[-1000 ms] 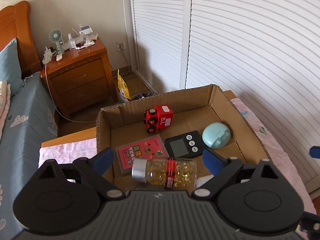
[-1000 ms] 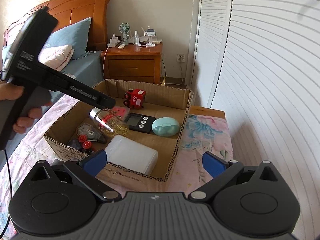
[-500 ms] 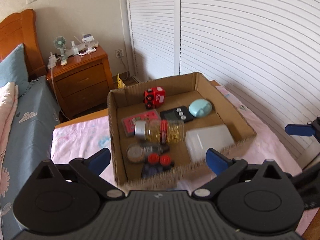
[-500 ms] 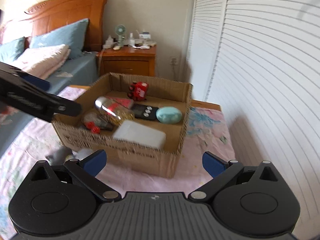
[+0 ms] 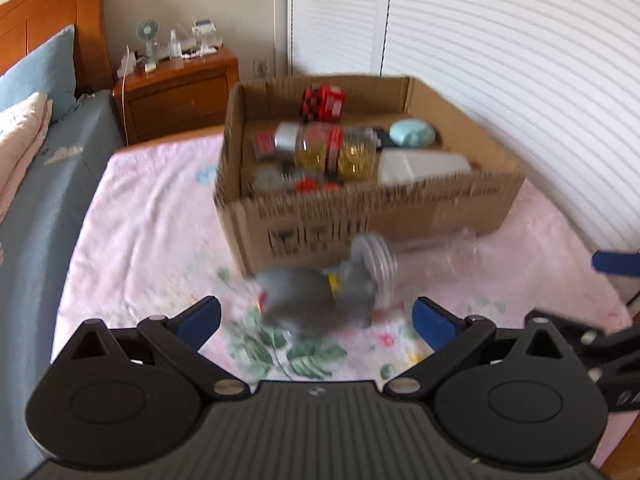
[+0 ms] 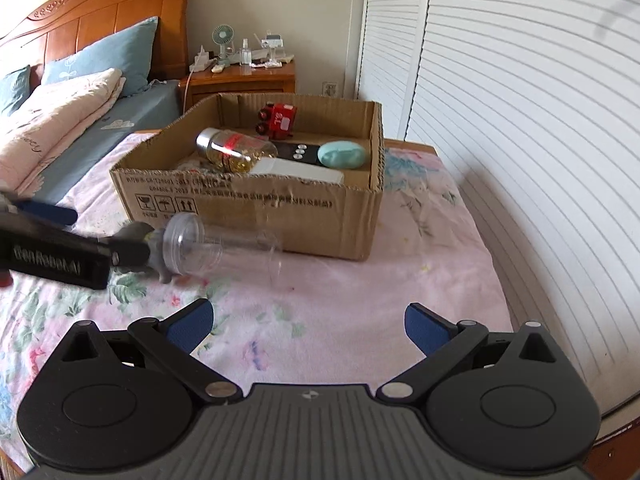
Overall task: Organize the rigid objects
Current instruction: 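Lower the capsule jar into the cardboard box and open the left tool, then move both tools back toward the grey elephant toy and clear bottle, then grasp the grey elephant toy with the left tool while the right tool grasps the clear bottle, then lift the clear bottle over the cardboard box with the right tool while the left tool holds the elephant, then lower the clear bottle into the cardboard box and open the right tool, then lower the grey elephant into the cardboard box and open the left tool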
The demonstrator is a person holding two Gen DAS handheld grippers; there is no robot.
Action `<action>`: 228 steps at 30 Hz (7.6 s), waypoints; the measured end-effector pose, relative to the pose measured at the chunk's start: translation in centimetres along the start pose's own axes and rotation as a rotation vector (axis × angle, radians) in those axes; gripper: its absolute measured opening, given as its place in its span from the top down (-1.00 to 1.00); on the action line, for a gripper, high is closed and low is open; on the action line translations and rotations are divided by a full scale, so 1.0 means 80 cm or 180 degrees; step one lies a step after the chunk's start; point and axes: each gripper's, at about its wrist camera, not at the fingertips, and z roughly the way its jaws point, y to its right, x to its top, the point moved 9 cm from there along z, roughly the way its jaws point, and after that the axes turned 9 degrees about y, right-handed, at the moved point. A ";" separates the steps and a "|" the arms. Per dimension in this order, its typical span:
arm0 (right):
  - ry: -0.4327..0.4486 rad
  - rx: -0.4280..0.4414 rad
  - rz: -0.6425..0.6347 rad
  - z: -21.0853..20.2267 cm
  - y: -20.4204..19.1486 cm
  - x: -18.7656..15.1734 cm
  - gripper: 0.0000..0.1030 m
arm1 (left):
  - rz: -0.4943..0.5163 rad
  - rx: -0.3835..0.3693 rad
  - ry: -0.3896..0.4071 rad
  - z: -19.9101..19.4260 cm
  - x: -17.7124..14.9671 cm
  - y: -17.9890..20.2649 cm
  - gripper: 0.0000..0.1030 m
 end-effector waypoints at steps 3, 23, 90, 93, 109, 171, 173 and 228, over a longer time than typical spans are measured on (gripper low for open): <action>-0.0026 0.0016 0.0052 0.004 0.003 -0.003 -1.00 | 0.0006 0.0031 -0.0090 0.015 -0.016 0.003 -0.97; -0.0156 0.0090 0.0101 0.031 -0.002 -0.006 -1.00 | -0.0013 0.0255 -0.0155 0.045 -0.038 -0.030 -0.98; -0.0029 0.0035 -0.0146 0.103 -0.026 0.011 -1.00 | 0.0090 -0.0217 -0.0007 0.055 -0.013 -0.018 -0.43; -0.0034 0.0034 -0.0157 0.105 -0.028 0.012 -1.00 | 0.0092 -0.0203 -0.0025 0.056 -0.012 -0.017 -0.44; -0.0032 -0.0048 -0.0184 0.109 -0.025 0.019 -0.96 | 0.0108 -0.0197 -0.0044 0.058 -0.010 -0.016 -0.44; 0.0034 0.0180 -0.0407 0.140 -0.006 0.166 -0.85 | 0.0407 -0.0460 0.0090 -0.054 0.027 -0.003 -0.41; 0.0012 0.0141 -0.0394 0.149 -0.006 0.164 -0.85 | 0.0400 -0.0458 0.0094 -0.051 0.030 -0.003 -0.41; 0.0087 0.0064 0.0423 0.014 0.057 0.047 -1.00 | 0.0477 -0.0051 -0.0076 0.155 0.206 0.041 -0.42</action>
